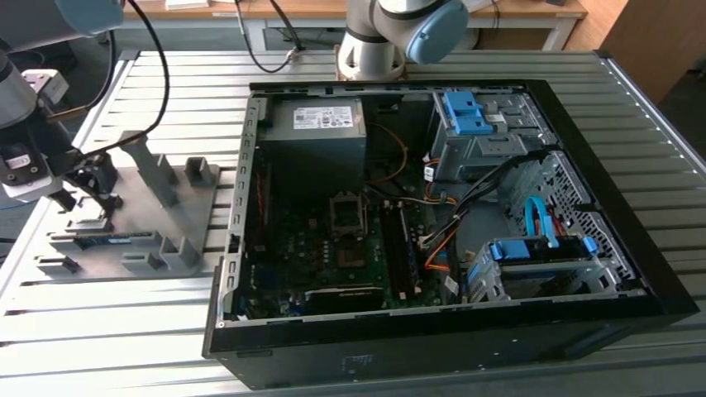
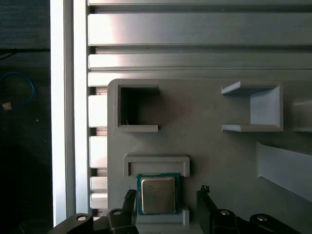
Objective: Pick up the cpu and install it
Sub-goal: 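Pick up the cpu and move it towards the insertion slot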
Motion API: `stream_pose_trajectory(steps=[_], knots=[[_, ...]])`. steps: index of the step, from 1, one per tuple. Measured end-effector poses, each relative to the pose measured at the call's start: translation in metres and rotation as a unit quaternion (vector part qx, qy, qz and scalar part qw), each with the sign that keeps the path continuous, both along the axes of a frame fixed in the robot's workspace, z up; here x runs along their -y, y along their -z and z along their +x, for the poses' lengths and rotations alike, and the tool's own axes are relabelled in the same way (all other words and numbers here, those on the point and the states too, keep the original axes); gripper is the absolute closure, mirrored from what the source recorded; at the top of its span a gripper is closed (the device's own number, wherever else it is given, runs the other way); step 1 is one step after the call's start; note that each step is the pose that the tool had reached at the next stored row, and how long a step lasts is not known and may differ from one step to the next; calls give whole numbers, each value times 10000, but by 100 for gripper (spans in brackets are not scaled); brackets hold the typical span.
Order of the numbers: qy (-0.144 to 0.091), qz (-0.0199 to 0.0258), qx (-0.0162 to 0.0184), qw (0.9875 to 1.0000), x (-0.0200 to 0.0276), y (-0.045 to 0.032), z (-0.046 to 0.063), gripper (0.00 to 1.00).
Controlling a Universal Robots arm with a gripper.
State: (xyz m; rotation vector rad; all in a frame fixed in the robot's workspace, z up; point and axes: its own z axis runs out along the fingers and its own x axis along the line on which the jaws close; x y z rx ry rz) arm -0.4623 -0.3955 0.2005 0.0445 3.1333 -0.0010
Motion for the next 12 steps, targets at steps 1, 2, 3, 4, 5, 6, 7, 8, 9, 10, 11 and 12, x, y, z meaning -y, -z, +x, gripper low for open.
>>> stream_pose_trajectory(steps=[1,2,3,4,5,6,7,8,9,10,11,12], knots=[[-9,3,0,10000,8,2,-1,40],[-18,13,0,10000,14,4,-2,40],[-28,31,0,10000,18,9,-3,40],[-45,48,-1,10000,21,16,-3,40],[-82,52,2,10000,22,23,-2,40],[-157,52,0,9999,21,27,-3,40],[-231,52,-1,9997,22,31,-4,40],[-282,53,-2,9996,22,35,-4,40],[-294,57,-2,9996,22,40,-3,40],[-295,63,0,9995,22,51,-3,40],[-295,67,0,9995,22,64,-3,40],[-295,71,-1,9995,22,76,-3,40]])
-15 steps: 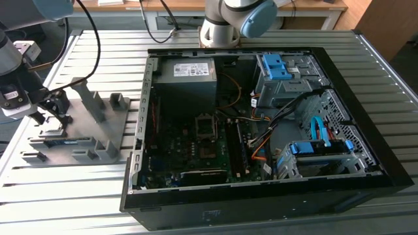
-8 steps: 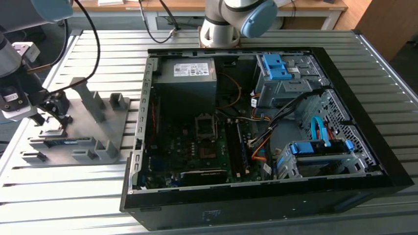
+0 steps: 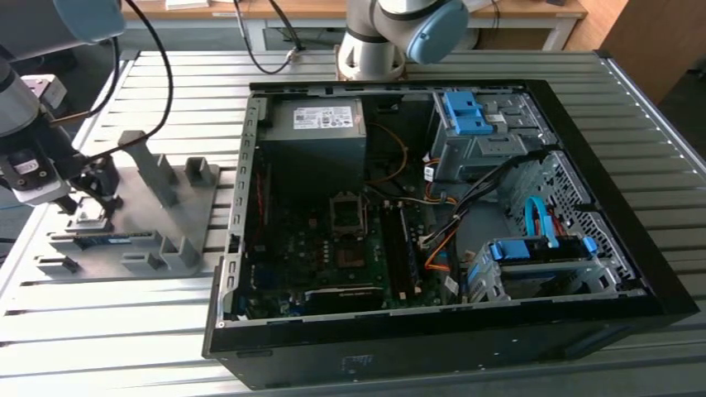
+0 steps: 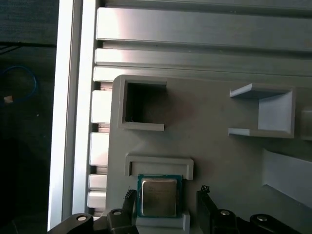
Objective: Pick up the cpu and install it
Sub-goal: 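Pick up the cpu and move it towards the insertion slot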
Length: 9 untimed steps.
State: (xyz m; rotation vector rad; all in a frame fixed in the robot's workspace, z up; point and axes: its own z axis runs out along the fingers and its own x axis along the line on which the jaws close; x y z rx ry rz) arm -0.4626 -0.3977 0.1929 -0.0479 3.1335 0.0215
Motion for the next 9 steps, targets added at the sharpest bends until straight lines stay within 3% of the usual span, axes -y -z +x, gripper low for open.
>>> stream_pose_trajectory(steps=[9], knots=[[0,8,1,10000,1,69,-25,40]])
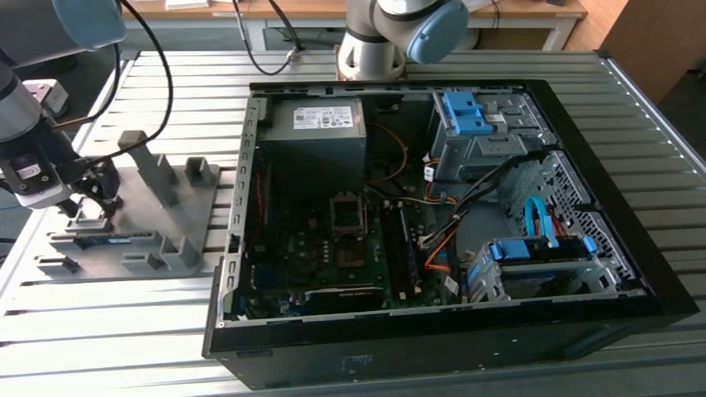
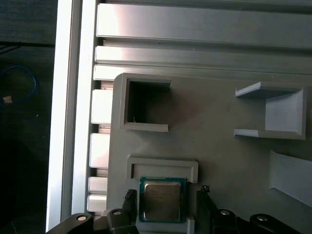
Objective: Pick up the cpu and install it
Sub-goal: 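Pick up the cpu and move it towards the insertion slot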
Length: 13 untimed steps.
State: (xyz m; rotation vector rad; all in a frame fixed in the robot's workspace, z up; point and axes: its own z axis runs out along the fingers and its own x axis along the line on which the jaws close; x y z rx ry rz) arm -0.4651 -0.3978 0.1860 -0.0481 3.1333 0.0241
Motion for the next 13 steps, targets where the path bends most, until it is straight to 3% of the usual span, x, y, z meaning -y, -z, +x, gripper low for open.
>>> stream_pose_trajectory(steps=[13], knots=[[-2,0,-1,10000,0,42,-4,41]])
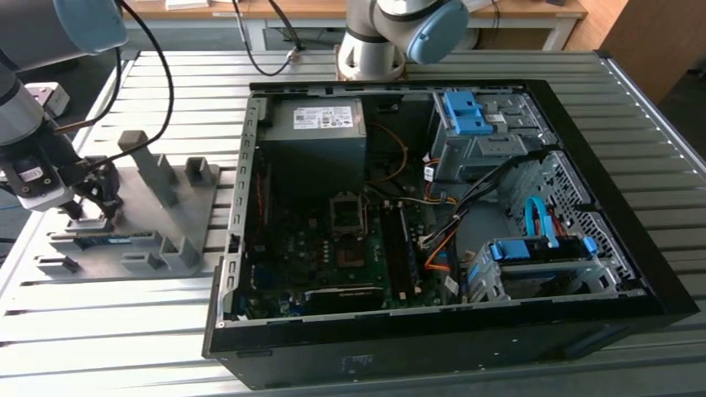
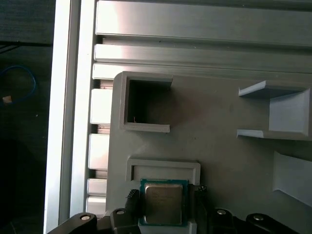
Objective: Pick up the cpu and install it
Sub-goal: 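Pick up the cpu and move it towards the insertion slot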
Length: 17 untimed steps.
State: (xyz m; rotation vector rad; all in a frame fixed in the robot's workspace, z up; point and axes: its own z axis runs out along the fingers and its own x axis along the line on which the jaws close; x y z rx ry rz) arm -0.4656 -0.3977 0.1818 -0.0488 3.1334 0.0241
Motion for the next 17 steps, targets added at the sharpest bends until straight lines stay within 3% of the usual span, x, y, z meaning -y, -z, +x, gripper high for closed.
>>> stream_pose_trajectory(steps=[3,17], knots=[[-1,0,0,10000,0,0,0,53],[-3,0,0,10000,0,0,0,53]])
